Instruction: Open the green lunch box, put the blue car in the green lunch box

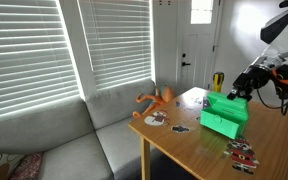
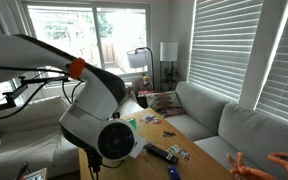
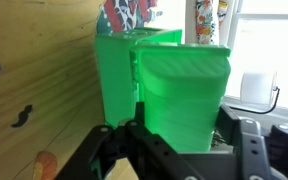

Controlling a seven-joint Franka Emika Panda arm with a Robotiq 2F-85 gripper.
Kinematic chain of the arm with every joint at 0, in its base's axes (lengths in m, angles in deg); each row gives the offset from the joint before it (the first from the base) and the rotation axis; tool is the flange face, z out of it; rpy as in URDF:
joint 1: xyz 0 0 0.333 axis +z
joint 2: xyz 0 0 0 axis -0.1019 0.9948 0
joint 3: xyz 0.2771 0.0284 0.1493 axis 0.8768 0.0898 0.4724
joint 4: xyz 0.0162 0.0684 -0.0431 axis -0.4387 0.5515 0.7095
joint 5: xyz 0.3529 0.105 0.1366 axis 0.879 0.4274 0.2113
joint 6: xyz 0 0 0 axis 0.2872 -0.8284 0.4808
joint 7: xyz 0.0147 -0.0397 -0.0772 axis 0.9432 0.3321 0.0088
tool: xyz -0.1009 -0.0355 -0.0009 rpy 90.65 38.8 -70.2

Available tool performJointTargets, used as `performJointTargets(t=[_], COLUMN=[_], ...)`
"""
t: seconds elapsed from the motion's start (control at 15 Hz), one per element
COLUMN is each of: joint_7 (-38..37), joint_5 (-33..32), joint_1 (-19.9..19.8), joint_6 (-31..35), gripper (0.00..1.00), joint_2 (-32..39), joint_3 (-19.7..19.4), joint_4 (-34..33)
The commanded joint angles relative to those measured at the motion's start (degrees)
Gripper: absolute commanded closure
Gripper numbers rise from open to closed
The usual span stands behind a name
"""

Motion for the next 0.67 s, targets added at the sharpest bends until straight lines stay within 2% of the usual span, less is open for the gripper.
performJointTargets(t=[0.0, 0.33, 0.6], joint_7=[1.1, 3.6, 4.4], joint_5=[1.2, 0.3, 2.3], joint_1=[-1.4, -1.5, -1.8], joint_6=[-1.0, -2.3, -4.3], gripper=[0.56, 0.56, 0.56], joint_2=[2.0, 3.7, 5.2], joint_3=[0.6, 0.6, 0.4], joint_4=[-1.9, -3.9, -5.5])
